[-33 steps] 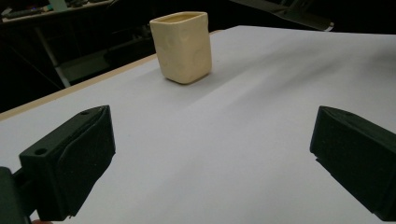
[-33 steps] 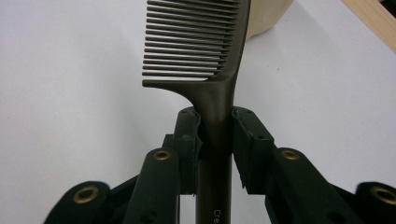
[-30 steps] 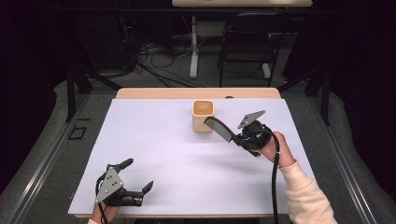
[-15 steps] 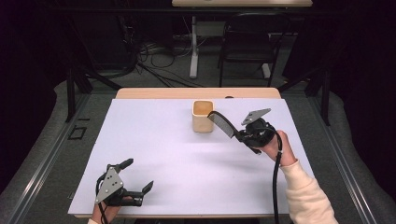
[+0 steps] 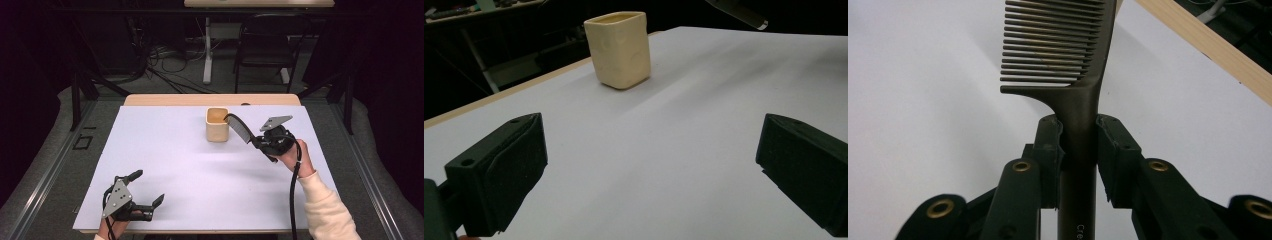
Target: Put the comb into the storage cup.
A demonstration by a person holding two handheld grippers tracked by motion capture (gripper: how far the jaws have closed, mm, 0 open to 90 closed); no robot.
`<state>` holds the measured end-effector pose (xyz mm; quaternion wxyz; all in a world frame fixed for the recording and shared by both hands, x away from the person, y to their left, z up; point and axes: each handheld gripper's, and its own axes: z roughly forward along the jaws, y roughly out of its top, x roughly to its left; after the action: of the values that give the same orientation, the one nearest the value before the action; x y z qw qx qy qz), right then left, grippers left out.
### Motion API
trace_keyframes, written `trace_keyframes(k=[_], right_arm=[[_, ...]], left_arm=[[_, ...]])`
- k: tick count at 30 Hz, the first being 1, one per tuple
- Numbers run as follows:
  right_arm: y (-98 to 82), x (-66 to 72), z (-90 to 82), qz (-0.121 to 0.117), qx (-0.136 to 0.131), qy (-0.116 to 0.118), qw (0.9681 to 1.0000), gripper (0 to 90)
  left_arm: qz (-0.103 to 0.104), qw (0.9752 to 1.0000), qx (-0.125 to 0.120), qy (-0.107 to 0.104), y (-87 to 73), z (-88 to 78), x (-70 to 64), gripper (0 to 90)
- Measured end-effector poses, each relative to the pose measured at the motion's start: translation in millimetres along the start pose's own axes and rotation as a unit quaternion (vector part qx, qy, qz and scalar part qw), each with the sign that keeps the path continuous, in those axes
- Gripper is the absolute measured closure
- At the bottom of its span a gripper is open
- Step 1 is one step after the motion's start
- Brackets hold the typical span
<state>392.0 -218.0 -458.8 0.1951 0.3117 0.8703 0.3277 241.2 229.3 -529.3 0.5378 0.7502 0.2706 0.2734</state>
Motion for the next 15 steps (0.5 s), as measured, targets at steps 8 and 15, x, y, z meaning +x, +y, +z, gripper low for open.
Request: trace_keyframes(k=[8, 15], right_arm=[[0.6, -1.0, 1.7, 0.008, -0.015, -0.007, 0.9998, 72.4], [1.4, 0.2, 5.1, 0.01, -0.019, -0.011, 0.9997, 72.4]], left_arm=[[-0.002, 1.0, 0.0, 0.0, -0.1, 0.2, -0.4, 0.1], [-0.002, 1.0, 0.0, -0.001, 0.0, 0.4, -0.6, 0.1]])
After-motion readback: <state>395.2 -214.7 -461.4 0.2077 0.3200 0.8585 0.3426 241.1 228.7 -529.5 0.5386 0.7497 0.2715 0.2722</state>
